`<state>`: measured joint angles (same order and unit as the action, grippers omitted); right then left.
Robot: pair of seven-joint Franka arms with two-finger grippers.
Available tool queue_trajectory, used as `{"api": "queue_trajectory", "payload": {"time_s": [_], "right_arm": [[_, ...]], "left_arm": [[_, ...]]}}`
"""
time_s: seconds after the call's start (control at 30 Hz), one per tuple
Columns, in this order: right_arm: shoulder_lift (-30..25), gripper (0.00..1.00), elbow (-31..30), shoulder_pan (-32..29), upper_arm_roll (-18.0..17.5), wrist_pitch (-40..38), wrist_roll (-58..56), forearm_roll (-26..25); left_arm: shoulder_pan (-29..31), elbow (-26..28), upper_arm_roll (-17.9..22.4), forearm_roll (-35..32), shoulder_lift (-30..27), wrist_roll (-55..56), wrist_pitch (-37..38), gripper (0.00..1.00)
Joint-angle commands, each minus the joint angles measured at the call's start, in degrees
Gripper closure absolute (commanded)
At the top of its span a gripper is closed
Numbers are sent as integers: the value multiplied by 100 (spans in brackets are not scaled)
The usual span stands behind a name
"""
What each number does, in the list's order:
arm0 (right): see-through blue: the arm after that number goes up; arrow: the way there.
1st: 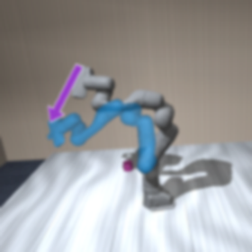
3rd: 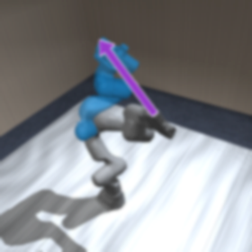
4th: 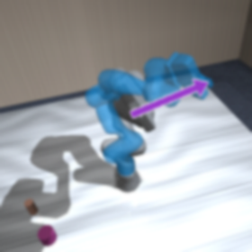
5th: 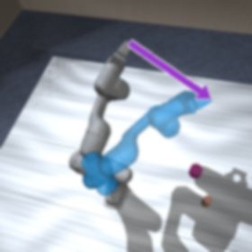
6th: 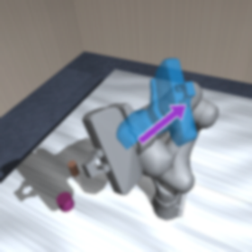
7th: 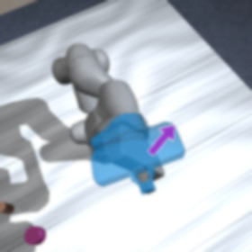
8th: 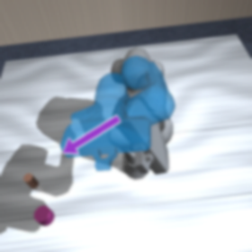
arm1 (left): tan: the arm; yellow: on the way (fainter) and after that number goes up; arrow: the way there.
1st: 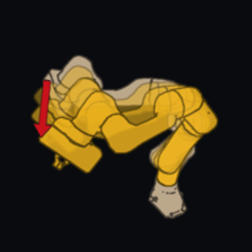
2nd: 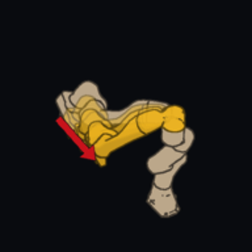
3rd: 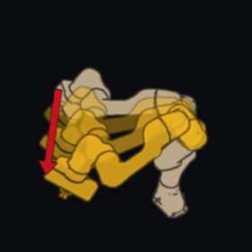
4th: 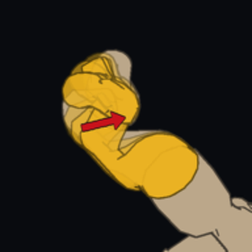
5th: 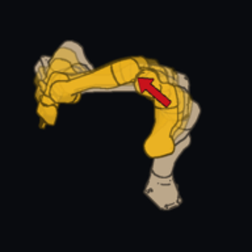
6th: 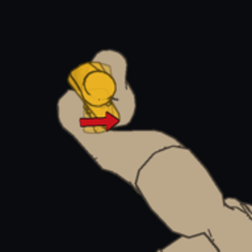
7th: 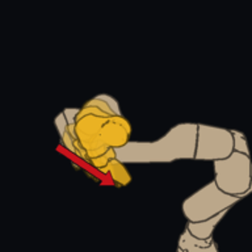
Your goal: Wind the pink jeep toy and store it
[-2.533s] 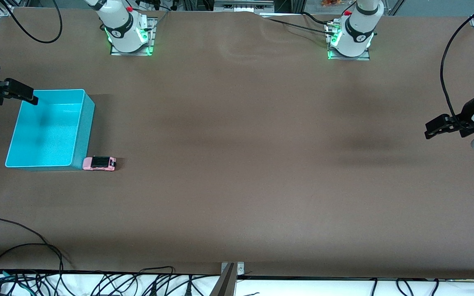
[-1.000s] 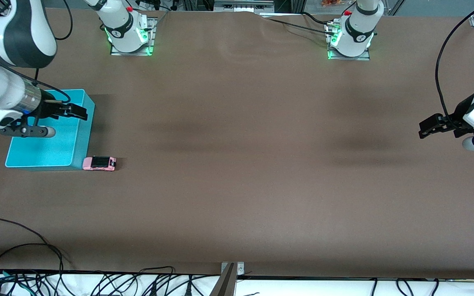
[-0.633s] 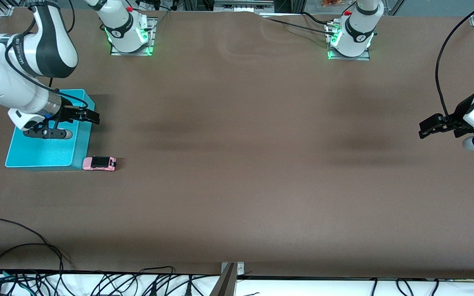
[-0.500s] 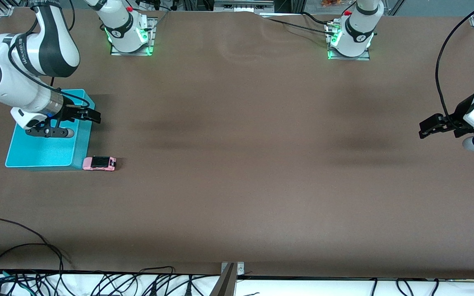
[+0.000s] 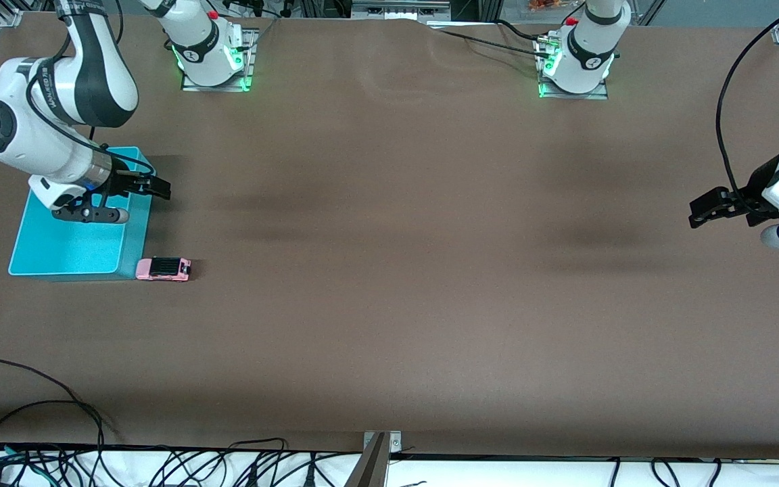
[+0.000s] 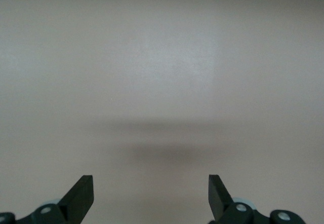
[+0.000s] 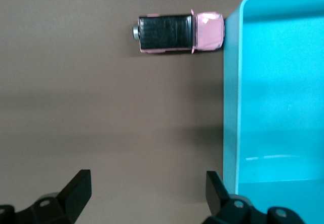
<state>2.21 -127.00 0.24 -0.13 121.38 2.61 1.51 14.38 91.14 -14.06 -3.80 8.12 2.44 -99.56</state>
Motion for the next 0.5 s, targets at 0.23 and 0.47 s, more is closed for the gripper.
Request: {"api": "queue_trajectory", "payload": {"time_s": [0.23,0.47], "right_arm": [[236,0,-414,-41,-14,1106,37,78],[622,0,-414,-50,-23,2107,870,60]], "left_arm": [[38,132,17,152,-135,-130,-29,0],[38,132,17,152,-126,-130,-29,0]]}}
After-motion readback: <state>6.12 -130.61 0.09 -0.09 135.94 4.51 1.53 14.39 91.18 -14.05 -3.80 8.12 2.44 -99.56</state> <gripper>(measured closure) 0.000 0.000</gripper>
